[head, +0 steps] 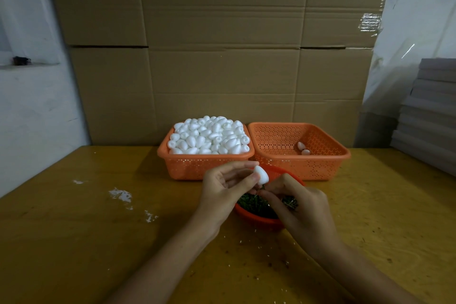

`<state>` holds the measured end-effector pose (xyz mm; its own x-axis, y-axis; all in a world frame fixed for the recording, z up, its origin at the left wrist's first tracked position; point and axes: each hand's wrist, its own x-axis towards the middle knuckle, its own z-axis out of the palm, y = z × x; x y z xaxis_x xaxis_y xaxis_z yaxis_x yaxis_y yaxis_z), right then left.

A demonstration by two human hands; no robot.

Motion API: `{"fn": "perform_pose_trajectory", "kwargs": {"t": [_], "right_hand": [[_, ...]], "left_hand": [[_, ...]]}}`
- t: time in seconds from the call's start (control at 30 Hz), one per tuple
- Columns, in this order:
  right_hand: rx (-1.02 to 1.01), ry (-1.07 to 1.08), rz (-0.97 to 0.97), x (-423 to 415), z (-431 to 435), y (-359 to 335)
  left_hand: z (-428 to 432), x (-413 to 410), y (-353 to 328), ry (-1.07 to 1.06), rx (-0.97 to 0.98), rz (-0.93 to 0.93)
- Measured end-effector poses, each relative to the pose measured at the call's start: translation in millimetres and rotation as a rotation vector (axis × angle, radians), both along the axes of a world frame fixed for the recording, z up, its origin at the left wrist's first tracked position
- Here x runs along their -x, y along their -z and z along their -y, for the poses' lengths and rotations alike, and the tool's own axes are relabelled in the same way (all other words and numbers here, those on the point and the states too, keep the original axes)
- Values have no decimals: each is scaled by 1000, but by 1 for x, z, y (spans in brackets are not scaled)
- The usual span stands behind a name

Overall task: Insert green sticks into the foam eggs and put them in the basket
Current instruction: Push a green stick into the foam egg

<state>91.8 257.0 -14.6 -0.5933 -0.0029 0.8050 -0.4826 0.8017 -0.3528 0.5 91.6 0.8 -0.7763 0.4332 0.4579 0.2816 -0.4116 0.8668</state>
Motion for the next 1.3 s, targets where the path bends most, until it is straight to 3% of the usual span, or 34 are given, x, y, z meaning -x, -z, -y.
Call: {"fn": "perform_pose_trajectory", "kwargs": {"t": [0.43, 0.5, 0.63, 0.77, 0.93, 1.3], "right_hand": [[71, 82, -65, -4, -7, -10], [108, 166, -85, -3, -15, -13], [223, 283, -114, 1, -41, -18], [337, 370, -38, 8, -64, -13], [572, 396, 6, 24, -78, -5], [671, 449, 3, 41, -93, 1]], "left_hand": [[-4, 1, 7, 62, 17, 8], [-3, 2, 11, -132, 188, -220], [2, 2, 17, -391, 638, -991], [-3, -7, 27, -337, 811, -1304], [-4, -9, 29, -278, 900, -1267], [-5, -10, 30, -273, 948, -1260]]}}
